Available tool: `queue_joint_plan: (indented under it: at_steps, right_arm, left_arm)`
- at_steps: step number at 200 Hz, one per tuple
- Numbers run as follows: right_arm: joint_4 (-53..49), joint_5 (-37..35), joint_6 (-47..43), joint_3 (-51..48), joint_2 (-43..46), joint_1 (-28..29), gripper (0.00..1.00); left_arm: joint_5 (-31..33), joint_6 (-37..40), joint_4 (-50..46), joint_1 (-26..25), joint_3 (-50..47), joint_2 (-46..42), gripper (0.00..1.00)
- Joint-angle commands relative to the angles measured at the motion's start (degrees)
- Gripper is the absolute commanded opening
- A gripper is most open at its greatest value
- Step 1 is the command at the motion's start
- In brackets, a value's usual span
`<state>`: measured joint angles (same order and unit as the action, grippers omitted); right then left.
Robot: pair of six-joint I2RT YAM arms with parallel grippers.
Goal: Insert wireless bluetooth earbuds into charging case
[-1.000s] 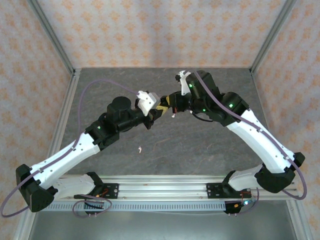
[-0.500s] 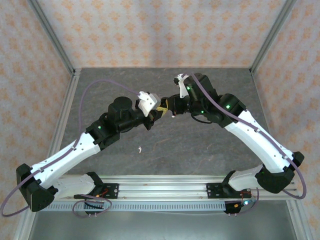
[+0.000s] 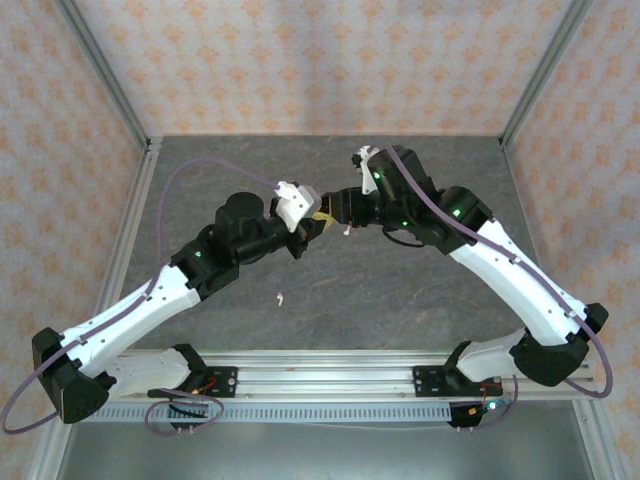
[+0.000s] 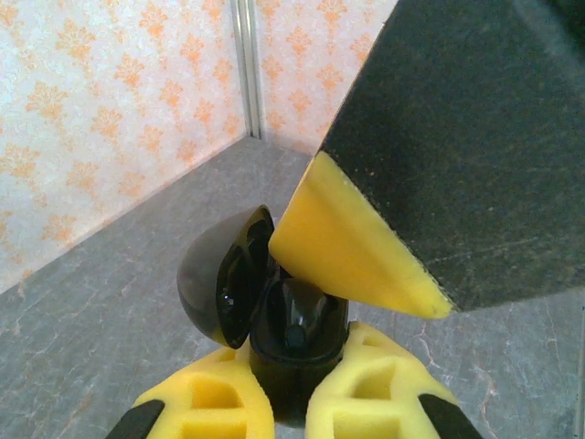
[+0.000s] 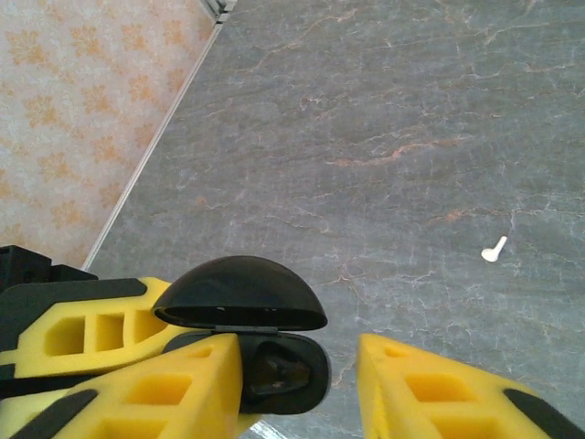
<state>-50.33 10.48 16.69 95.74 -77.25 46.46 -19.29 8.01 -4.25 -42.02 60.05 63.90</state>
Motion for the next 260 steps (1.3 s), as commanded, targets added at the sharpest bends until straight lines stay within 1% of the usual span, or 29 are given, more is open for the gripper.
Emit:
queue_joint_plan:
  at_steps: [1, 38, 65, 83, 99, 116, 134, 147, 161, 172, 193, 226, 245, 260]
  right_arm:
    - [-1.3, 0.5, 1.3, 3.1, -0.2, 0.7, 0.4]
    - [-3.4, -0.5, 0.6, 8.5, -0.5, 0.5, 0.45]
    - [-7.2, 1.1, -1.0, 13.7, -2.5, -1.9, 0.46]
    - [-7.7, 6.3, -1.2, 14.4, -3.7, -5.2, 0.45]
    - [-7.4, 13.2, -0.1, 14.1, -5.0, -8.4, 0.41]
    - [-6.5, 20.4, 1.1, 13.5, -6.6, -10.4, 0.39]
    - [-6.4, 26.3, 1.2, 13.2, -8.6, -11.2, 0.35]
    - [-6.8, 29.6, 0.5, 13.1, -9.8, -11.2, 0.28]
    - [-6.9, 32.1, -0.1, 12.3, -10.3, -11.2, 0.22]
    - [-6.7, 33.4, -0.6, 11.5, -10.1, -11.2, 0.2]
    - [-6.4, 34.8, -1.4, 9.5, -8.8, -11.2, 0.19]
    - [-6.2, 34.9, -3.3, 5.7, -5.7, -11.2, 0.19]
    - [-6.0, 33.6, -4.2, 3.5, -3.7, -11.2, 0.19]
    - [-5.7, 30.9, -4.8, 2.1, -2.1, -11.2, 0.19]
  left_arm:
    - [-0.4, 0.1, 1.8, -0.6, 2.4, -0.4, 0.0]
    - [-0.7, -0.7, 0.9, -0.6, 1.9, -1.1, 0.0]
    - [-2.9, -1.7, -0.3, -0.6, 1.7, -1.8, 0.0]
    - [-4.5, -2.6, -0.6, -0.6, 1.1, -2.6, 0.0]
    - [-5.8, -3.2, -1.0, -0.6, 0.7, -3.4, 0.0]
    - [-7.2, -3.6, -1.5, -0.6, 0.4, -3.9, 0.0]
    - [-7.8, -4.2, -1.5, -0.6, 0.1, -4.5, 0.0]
    - [-7.7, -4.6, -1.6, -0.6, 0.0, -4.9, 0.0]
    - [-7.3, -5.0, -1.8, -0.6, 0.0, -5.1, 0.0]
    - [-7.0, -5.3, -1.8, -0.6, 0.1, -5.1, 0.0]
    - [-5.9, -6.3, -1.9, -0.5, 0.4, -4.9, 0.0]
    - [-3.9, -9.1, -1.8, -0.3, 1.3, -3.5, 0.0]
    - [-3.6, -11.7, -1.3, 0.2, 2.0, -2.5, 0.0]
    - [-3.6, -14.0, -0.6, 1.0, 2.3, -1.9, 0.0]
